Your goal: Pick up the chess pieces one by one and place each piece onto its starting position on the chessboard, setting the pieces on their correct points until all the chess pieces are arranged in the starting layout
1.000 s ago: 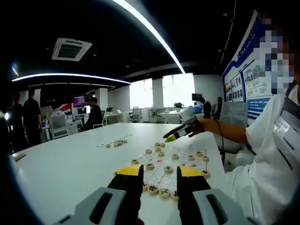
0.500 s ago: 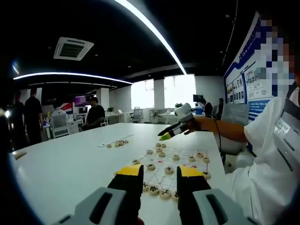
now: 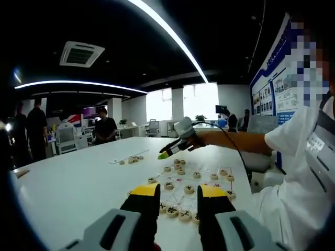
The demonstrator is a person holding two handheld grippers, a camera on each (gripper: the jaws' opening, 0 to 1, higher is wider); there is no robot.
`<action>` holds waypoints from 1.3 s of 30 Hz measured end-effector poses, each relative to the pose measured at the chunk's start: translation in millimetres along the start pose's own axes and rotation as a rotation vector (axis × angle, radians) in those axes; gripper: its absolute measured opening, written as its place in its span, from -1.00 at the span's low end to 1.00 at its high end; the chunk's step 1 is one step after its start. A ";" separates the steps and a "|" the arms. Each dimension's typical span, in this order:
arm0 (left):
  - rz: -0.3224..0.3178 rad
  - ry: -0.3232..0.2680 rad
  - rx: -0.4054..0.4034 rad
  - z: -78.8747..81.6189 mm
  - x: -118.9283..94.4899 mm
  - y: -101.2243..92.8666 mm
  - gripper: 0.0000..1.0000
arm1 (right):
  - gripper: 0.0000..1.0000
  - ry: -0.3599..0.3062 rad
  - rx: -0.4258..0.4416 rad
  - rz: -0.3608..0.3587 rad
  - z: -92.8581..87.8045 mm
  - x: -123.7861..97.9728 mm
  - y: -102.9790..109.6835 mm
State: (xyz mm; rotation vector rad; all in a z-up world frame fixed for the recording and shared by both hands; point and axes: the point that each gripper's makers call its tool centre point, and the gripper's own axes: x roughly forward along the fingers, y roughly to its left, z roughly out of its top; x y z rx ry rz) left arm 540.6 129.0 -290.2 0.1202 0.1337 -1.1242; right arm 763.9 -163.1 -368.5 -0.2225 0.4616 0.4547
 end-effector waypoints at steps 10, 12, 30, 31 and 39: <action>-0.002 0.001 0.001 0.1 0.9 0.7 -0.40 | -0.23 0.009 0.035 -0.099 3.6 45.1 -37.8; -0.002 0.003 0.000 -0.7 1.2 1.1 -0.40 | -0.25 0.009 0.053 -0.118 4.6 52.6 -47.5; -0.012 0.012 0.006 -2.9 5.1 -2.5 -0.40 | -0.53 0.014 0.043 -0.203 11.0 97.1 -71.8; -0.014 0.012 0.007 -2.7 5.2 -3.2 -0.40 | -0.64 0.022 0.046 -0.207 10.3 98.2 -73.3; -0.016 0.008 0.010 -2.7 4.1 -3.4 -0.40 | -0.65 0.023 0.048 -0.195 8.0 89.9 -73.1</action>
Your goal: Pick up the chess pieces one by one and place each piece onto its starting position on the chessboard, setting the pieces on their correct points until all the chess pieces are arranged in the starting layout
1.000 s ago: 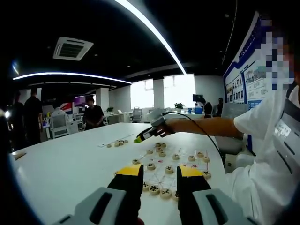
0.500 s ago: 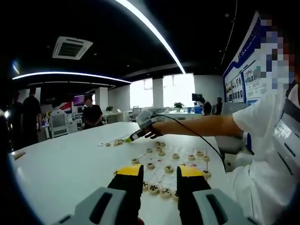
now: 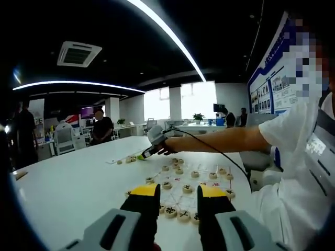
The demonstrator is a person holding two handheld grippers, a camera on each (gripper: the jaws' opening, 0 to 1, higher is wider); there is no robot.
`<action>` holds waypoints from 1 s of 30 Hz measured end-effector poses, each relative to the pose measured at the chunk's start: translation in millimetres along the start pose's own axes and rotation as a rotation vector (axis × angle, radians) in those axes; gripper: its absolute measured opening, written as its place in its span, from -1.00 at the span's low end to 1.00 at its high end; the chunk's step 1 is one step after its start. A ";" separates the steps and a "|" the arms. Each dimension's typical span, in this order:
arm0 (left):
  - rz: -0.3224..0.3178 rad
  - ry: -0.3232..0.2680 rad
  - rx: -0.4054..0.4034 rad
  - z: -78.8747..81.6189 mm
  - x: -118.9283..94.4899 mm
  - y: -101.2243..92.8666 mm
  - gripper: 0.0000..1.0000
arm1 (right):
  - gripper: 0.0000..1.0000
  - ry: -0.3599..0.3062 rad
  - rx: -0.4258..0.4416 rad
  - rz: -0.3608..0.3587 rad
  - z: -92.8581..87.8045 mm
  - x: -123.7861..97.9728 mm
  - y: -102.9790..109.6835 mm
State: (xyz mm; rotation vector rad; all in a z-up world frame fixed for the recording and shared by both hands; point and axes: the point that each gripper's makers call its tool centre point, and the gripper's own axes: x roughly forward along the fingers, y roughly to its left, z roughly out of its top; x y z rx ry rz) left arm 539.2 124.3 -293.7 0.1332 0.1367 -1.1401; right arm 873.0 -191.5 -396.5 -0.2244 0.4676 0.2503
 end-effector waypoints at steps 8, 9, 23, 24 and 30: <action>0.003 0.003 -0.004 -1.2 0.9 1.9 -0.40 | -0.65 -0.079 0.018 0.109 16.0 -62.9 17.8; 0.002 0.005 -0.004 -1.4 1.4 1.1 -0.40 | -0.65 -0.088 0.022 0.123 16.6 -72.9 18.9; 0.003 -0.006 0.004 3.5 -1.2 -1.8 -0.40 | -0.65 -0.126 -0.031 0.247 -13.9 -197.1 51.6; 0.002 -0.007 0.003 3.7 -1.4 -1.9 -0.40 | -0.65 -0.121 -0.036 0.261 -19.3 -203.9 56.4; -0.011 -0.011 0.006 5.7 -2.0 -5.5 -0.40 | -0.65 -0.071 -0.091 0.272 -54.0 -233.0 67.7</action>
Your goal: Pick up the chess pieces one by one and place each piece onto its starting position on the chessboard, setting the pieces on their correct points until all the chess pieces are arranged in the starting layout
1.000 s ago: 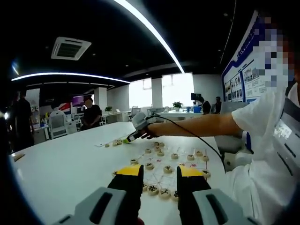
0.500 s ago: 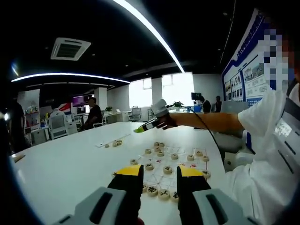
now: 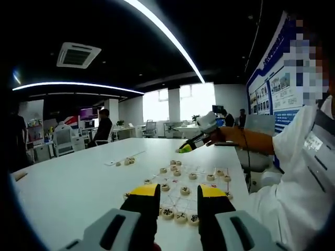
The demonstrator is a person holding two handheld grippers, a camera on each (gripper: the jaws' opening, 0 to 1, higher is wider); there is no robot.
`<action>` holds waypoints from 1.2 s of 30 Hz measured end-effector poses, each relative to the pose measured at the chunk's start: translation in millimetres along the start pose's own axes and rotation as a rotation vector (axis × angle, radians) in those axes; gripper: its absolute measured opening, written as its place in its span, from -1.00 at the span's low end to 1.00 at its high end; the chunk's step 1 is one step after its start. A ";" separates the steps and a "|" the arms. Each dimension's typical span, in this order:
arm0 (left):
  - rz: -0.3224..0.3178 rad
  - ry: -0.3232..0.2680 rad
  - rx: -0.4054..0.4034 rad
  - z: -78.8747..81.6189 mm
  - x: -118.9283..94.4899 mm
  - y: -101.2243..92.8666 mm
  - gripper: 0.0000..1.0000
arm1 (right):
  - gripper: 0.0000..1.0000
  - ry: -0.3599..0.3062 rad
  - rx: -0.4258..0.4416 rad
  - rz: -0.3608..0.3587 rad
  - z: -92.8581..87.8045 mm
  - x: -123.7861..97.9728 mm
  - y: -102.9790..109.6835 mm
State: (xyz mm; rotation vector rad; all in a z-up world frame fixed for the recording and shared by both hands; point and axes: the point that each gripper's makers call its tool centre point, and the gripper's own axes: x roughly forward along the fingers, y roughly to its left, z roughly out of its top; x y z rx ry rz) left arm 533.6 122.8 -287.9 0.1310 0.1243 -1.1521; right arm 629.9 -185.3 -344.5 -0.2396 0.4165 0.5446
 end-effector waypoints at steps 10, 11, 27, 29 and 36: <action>-0.009 0.003 0.005 0.5 2.3 -2.1 -0.40 | -0.65 0.074 0.048 -0.020 -44.4 -13.9 -3.8; -0.010 0.004 0.006 0.1 2.6 -2.6 -0.40 | -0.65 0.075 0.054 -0.025 -46.3 -13.1 -6.4; -0.004 0.004 0.005 -1.0 1.0 -2.1 -0.40 | -0.65 0.110 0.057 -0.026 -58.8 6.2 -5.8; -0.005 0.004 0.006 -1.0 0.8 -2.2 -0.40 | -0.65 0.115 0.056 -0.026 -60.2 8.1 -7.2; -0.003 0.001 0.008 -0.2 0.4 -2.1 -0.40 | -0.63 0.114 0.063 -0.012 -62.9 10.0 -7.5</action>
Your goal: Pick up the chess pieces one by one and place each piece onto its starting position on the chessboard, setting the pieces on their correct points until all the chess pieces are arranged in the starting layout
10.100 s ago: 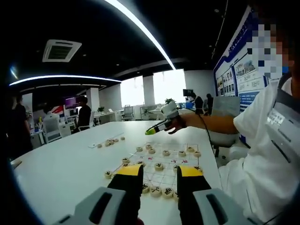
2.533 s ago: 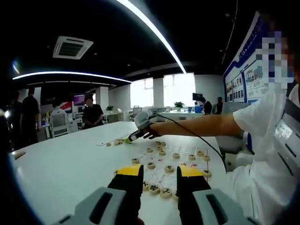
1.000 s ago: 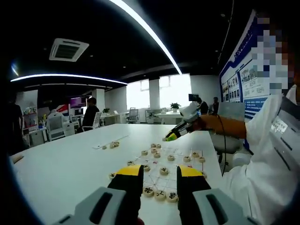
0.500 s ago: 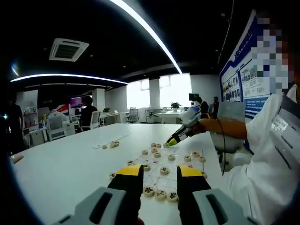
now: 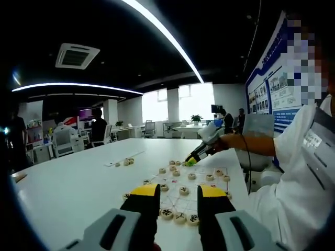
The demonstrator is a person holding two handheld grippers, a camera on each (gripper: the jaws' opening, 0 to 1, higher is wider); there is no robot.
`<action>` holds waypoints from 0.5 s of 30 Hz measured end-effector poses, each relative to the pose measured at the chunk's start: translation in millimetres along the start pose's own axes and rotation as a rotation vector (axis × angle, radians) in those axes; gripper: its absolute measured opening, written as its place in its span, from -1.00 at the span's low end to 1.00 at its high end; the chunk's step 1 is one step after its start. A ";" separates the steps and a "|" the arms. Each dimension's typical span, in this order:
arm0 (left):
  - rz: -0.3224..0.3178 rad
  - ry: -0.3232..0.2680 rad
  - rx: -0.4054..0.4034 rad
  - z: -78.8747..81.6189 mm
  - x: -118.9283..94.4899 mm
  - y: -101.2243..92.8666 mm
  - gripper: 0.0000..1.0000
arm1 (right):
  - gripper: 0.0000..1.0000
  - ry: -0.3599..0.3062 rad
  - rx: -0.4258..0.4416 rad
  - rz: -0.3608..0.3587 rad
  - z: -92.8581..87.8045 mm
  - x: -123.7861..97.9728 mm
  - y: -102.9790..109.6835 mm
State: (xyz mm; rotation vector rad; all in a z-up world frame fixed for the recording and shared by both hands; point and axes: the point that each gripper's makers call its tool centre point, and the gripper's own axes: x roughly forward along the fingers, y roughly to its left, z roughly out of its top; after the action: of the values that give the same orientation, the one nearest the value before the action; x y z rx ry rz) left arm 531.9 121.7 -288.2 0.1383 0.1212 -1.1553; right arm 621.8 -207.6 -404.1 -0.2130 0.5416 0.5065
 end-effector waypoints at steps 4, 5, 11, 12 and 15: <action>0.000 0.001 0.000 -0.3 0.8 -0.2 -0.40 | -0.44 -0.007 0.013 0.007 -1.0 -1.4 1.2; -0.001 0.002 0.000 -0.5 1.0 -0.5 -0.40 | -0.31 -0.007 0.014 0.012 -1.5 -2.2 2.3; -0.001 0.001 -0.001 0.1 1.2 -0.3 -0.40 | -0.07 -0.045 0.032 0.030 6.3 -12.8 6.7; -0.001 0.002 -0.001 0.0 1.3 -0.5 -0.40 | -0.03 -0.052 0.039 0.032 8.0 -14.0 7.7; -0.004 0.001 -0.001 0.4 1.1 -1.2 -0.40 | 0.05 -0.094 0.079 0.048 18.8 -18.6 10.8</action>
State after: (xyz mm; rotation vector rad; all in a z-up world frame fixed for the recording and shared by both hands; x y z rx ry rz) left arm 531.3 120.1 -288.0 0.1378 0.1235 -1.1593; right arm 610.7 -199.8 -378.9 -0.1009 0.4750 0.5375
